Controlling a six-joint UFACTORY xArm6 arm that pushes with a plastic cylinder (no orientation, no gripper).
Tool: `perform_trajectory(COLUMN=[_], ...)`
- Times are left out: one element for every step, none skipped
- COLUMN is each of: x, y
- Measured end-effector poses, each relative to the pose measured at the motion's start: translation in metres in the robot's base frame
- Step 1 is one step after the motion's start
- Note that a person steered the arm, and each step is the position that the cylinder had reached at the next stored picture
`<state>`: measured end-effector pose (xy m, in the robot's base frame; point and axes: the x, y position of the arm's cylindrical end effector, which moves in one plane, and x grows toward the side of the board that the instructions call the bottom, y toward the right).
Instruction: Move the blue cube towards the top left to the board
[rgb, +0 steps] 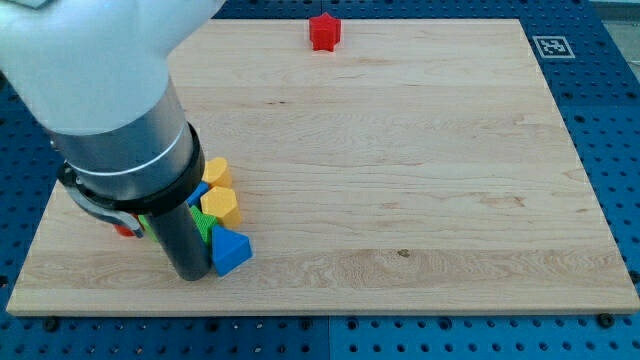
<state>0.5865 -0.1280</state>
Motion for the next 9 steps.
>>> perform_trajectory(x=[-0.012, -0.033, -0.037, -0.044, -0.062, -0.084, -0.102, -0.122, -0.129], y=[0.000, 0.000, 0.000, -0.020, -0.034, -0.032, -0.026, -0.016, -0.012])
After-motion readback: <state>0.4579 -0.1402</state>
